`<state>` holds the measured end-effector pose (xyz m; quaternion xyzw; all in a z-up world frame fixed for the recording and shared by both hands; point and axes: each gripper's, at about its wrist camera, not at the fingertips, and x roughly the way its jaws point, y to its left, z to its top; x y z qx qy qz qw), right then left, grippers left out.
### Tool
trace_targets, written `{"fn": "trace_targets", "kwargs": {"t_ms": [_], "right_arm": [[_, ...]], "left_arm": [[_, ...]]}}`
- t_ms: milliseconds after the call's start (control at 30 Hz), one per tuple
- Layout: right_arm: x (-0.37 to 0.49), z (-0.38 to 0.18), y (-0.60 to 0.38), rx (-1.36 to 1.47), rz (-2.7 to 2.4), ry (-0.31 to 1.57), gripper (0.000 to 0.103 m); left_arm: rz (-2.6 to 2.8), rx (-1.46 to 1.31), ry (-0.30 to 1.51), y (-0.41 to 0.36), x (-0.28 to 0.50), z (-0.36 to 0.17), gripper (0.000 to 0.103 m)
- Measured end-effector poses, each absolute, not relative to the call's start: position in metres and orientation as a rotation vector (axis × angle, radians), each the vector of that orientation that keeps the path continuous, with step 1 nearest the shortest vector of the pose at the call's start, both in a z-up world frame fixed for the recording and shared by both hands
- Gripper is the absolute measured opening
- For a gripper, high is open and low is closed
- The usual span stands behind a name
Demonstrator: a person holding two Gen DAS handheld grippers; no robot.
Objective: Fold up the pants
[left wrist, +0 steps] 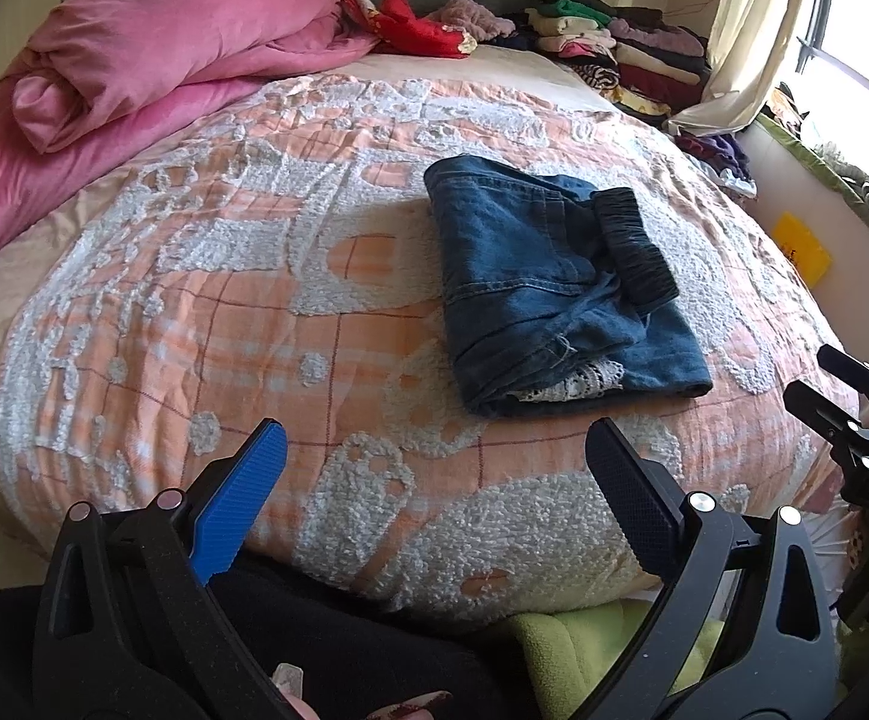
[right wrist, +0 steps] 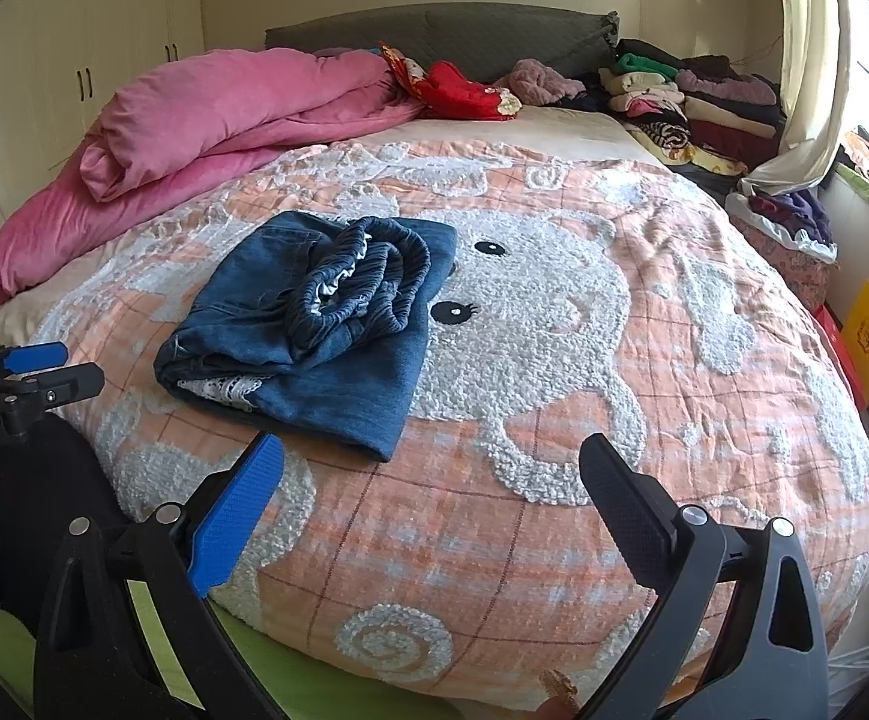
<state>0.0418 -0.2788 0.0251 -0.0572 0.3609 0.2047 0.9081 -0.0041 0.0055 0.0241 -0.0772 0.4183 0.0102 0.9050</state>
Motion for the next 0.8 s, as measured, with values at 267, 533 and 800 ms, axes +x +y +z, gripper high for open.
{"fn": "trace_targets", "kwargs": {"t_ms": [267,533,800], "right_arm": [[0.054,0.022,-0.291,-0.115,0.384,0.745,0.098],[0.101,0.008,-0.35,-0.083,0.244,0.78,0.098],[0.216,-0.014,-0.467,-0.027,-0.027,0.839,0.098]], "left_arm": [[0.115,-0.138,0.869,0.016,0.006,0.023,0.093],[0.286,-0.199,0.871,0.091,0.041,0.026,0.093],[0.533,-0.233,0.942,0.227,0.142,0.005,0.093]]}}
